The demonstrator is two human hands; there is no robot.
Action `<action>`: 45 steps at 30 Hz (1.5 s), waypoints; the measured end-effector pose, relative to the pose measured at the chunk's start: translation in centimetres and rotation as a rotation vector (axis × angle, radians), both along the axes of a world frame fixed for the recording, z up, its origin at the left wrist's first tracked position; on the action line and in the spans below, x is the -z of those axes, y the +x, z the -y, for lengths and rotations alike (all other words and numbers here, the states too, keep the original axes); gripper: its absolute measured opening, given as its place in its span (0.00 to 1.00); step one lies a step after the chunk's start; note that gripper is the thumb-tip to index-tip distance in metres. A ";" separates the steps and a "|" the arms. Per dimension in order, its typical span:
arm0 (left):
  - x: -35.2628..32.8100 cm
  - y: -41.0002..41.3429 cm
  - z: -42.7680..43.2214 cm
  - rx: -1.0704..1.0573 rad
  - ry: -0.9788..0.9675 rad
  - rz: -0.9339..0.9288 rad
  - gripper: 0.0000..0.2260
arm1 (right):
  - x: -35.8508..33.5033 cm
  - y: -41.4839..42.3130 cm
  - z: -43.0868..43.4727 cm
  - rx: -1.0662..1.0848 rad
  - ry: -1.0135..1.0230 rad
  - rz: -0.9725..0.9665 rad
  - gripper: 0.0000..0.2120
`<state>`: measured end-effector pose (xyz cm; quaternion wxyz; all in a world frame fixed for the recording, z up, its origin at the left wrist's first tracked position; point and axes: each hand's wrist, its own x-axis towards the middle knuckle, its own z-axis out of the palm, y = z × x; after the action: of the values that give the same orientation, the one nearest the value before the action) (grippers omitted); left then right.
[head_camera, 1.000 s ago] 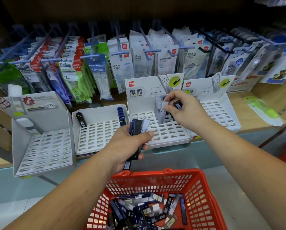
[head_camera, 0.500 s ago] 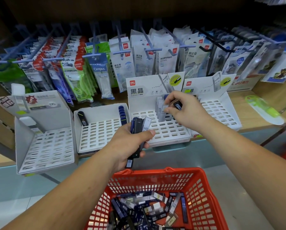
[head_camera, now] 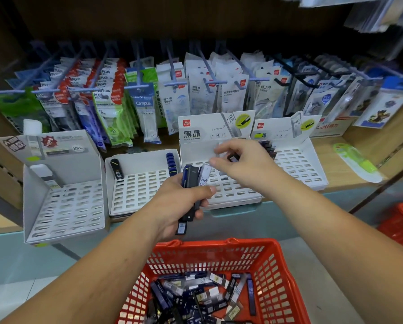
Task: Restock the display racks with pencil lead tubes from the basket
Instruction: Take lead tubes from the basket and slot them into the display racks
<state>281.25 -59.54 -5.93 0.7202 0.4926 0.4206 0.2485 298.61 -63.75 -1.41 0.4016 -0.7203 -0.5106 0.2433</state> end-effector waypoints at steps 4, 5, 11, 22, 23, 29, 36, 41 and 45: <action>-0.7 0.0 0.4 0.006 0.029 0.027 0.13 | -0.9 -1.5 1.7 -0.043 -0.117 -0.331 0.05; -0.9 -0.1 0.6 0.019 0.036 0.036 0.13 | -0.9 -1.5 2.0 -0.038 -0.124 -0.369 0.05; -1.3 0.3 1.3 0.076 0.018 0.020 0.10 | 0.7 -1.1 2.6 0.090 -0.083 -0.606 0.05; 0.5 1.5 0.9 -0.010 0.070 -0.140 0.09 | 1.5 3.4 1.7 0.265 0.249 -0.268 0.07; 0.5 1.5 1.0 -0.005 0.069 -0.141 0.09 | 1.7 3.4 1.5 0.229 0.248 -0.243 0.07; 0.5 1.2 0.8 -0.091 0.060 -0.162 0.12 | 2.9 3.2 0.8 0.172 0.187 -0.196 0.06; 0.1 1.1 0.6 -0.058 0.067 -0.166 0.12 | 2.8 2.9 0.8 0.142 0.175 -0.189 0.05; 0.2 1.1 0.6 -0.039 0.076 -0.165 0.13 | 4.6 3.0 1.0 0.090 0.091 -0.131 0.07; 0.5 0.7 0.5 -0.009 0.088 -0.164 0.12 | 5.4 2.9 0.4 0.100 0.108 0.004 0.09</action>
<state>281.93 -60.05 -6.44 0.6601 0.5404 0.4690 0.2288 301.50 -64.15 -6.78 0.4507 -0.7225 -0.4872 0.1937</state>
